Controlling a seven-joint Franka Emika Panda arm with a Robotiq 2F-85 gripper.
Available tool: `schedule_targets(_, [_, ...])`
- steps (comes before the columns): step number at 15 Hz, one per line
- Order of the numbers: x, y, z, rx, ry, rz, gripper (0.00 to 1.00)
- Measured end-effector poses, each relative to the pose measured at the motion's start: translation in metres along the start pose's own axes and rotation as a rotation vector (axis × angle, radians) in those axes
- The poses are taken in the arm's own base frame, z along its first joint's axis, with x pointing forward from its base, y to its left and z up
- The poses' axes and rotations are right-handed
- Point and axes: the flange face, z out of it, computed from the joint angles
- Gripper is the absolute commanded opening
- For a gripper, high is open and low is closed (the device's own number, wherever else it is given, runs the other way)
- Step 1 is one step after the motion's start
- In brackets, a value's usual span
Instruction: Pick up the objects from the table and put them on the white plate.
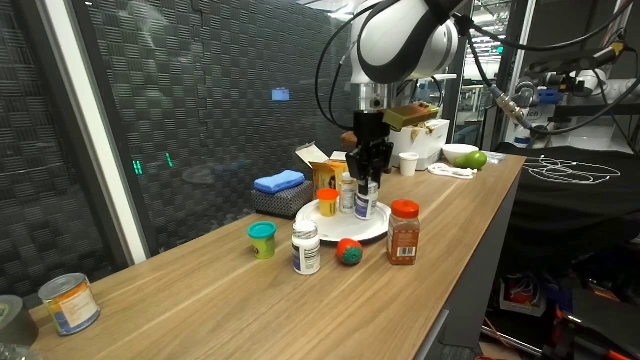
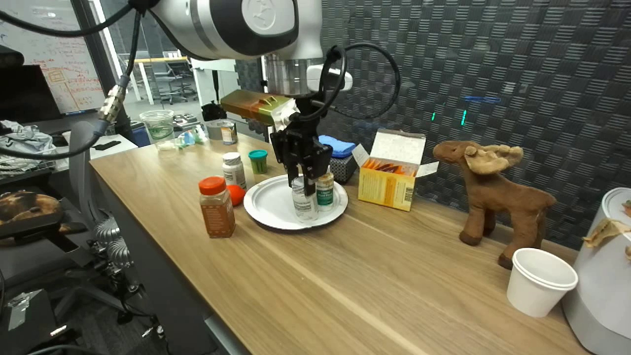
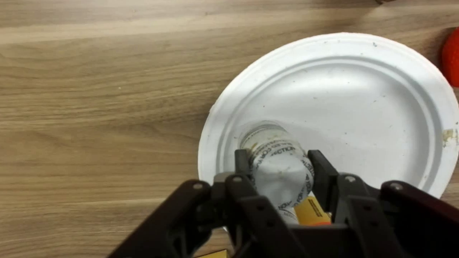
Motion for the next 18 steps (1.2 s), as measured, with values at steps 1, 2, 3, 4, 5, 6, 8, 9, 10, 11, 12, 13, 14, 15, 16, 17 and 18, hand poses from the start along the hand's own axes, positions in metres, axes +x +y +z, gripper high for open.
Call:
schedule_targets(1, [0.001, 0.000, 0.001, 0.011, 0.002, 0.004, 0.19])
schedule_targets(2, [0.003, -0.001, 0.001, 0.022, 0.003, 0.007, 0.19])
schedule_targets(3, [0.004, -0.001, 0.001, 0.028, 0.003, 0.006, 0.19])
schedule_targets(4, [0.004, -0.001, 0.001, 0.029, 0.004, 0.003, 0.19])
schedule_targets(5, [0.005, -0.001, 0.001, 0.029, 0.004, 0.000, 0.19])
schedule_targets(6, [0.005, -0.001, 0.001, 0.029, 0.003, -0.002, 0.19])
schedule_targets(8, [0.005, -0.001, 0.001, 0.023, 0.001, -0.006, 0.19])
schedule_targets(9, [0.005, -0.001, 0.001, 0.019, 0.000, -0.011, 0.69])
schedule_targets(10, [0.005, -0.001, 0.001, 0.011, -0.002, -0.019, 0.70])
schedule_targets(11, [0.005, -0.001, 0.002, 0.007, -0.003, -0.026, 0.75])
schedule_targets(12, [0.005, -0.001, 0.002, 0.004, -0.006, -0.034, 0.84])
schedule_targets(13, [0.005, -0.001, 0.003, 0.003, -0.008, -0.042, 0.91])
schedule_targets(14, [0.005, -0.002, 0.002, 0.004, -0.007, -0.044, 0.98])
schedule_targets(15, [0.005, -0.003, 0.000, 0.004, -0.004, -0.046, 1.00])
schedule_targets(16, [0.005, -0.004, -0.004, 0.004, 0.004, -0.046, 1.00])
schedule_targets(17, [0.005, -0.005, -0.011, 0.003, 0.015, -0.044, 1.00])
schedule_targets(18, [0.004, -0.006, -0.020, -0.001, 0.029, -0.037, 1.00])
